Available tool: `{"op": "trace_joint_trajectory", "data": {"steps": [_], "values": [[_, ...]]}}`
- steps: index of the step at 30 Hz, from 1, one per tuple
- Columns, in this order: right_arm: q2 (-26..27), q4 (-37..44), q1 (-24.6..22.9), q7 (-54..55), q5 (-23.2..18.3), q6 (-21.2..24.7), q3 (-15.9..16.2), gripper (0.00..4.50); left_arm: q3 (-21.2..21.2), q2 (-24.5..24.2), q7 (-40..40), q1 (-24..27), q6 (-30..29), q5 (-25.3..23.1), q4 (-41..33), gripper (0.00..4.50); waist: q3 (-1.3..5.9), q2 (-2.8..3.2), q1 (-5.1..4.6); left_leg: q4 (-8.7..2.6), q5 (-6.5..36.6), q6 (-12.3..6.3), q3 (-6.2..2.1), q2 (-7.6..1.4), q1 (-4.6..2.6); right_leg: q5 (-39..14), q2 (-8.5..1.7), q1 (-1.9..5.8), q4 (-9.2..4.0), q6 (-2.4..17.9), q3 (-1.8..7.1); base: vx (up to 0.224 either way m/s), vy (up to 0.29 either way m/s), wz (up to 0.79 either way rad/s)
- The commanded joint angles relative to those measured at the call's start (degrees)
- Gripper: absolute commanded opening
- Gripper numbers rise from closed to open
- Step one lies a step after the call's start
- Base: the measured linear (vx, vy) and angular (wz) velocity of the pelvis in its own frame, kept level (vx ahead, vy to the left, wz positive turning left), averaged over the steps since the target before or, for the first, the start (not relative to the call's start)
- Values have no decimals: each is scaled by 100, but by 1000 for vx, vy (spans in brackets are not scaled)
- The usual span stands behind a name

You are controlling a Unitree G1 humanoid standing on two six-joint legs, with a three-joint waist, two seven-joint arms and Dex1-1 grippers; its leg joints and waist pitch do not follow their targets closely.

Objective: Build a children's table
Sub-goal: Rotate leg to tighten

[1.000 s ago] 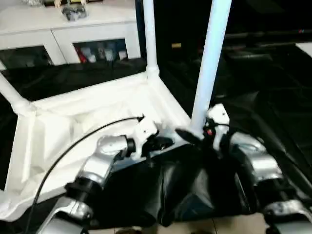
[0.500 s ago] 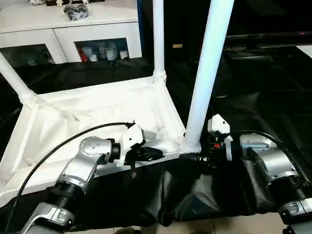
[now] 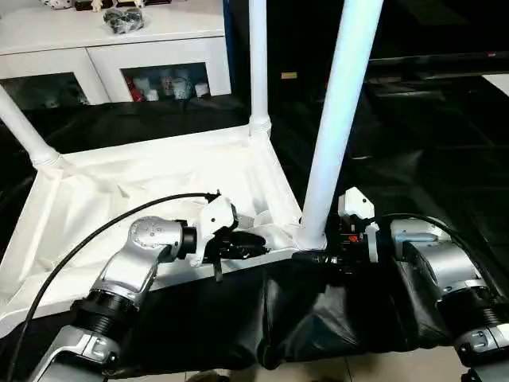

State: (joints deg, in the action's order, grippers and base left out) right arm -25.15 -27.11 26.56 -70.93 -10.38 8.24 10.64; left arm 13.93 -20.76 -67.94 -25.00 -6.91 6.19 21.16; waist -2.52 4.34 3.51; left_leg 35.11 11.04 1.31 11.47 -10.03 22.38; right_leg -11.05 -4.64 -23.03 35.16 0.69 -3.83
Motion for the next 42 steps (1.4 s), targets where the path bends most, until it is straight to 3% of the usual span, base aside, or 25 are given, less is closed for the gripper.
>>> {"op": "trace_joint_trajectory", "data": {"steps": [1,11,18,25,30,31,36,37,42], "values": [[19,125,-41,51,36,-40,42,450,-1,-84,-74,-48,-131,41,-121,129,393,-80,15,-375,724,-597,-166,-342,-104,-631,-387,280,-359,1499,240,0,0,0],[37,142,-74,73,60,-46,71,450,103,-62,30,-68,-196,-40,-50,213,389,-78,10,-379,800,-526,-169,-336,-104,-759,-389,288,-377,1464,245,0,0,0],[49,106,-77,97,141,-98,148,450,142,66,127,-190,-255,-106,247,213,395,-44,14,-373,780,-525,-173,-335,-112,-695,-391,286,-377,1475,240,0,0,0],[69,152,-117,129,155,-109,200,450,296,47,259,-324,-267,-342,648,213,395,-51,4,-378,836,-540,-178,-332,-114,-683,-390,294,-383,1474,238,0,0,0],[83,146,-115,129,186,-127,207,450,276,72,308,-367,-271,-405,761,176,389,-50,6,-387,932,-489,-178,-338,-123,-834,-396,291,-403,1464,238,0,0,0],[83,142,-112,132,185,-131,209,450,284,68,294,-369,-283,-407,754,152,389,-48,4,-388,941,-481,-179,-341,-126,-841,-396,290,-400,1466,240,0,0,0],[78,123,-86,142,189,-146,217,450,324,39,234,-389,-367,-360,736,132,383,-54,3,-394,968,-458,-179,-337,-120,-940,-398,291,-411,1439,243,0,0,0],[77,116,-79,146,191,-150,217,450,337,23,198,-379,-376,-355,708,107,383,-53,0,-395,972,-456,-181,-337,-117,-934,-399,293,-409,1438,243,0,0,0],[74,101,-66,152,202,-158,208,450,335,5,153,-333,-420,-306,606,89,377,-55,-1,-403,1007,-450,-181,-340,-119,-999,-400,288,-417,1427,243,0,0,0]]}}
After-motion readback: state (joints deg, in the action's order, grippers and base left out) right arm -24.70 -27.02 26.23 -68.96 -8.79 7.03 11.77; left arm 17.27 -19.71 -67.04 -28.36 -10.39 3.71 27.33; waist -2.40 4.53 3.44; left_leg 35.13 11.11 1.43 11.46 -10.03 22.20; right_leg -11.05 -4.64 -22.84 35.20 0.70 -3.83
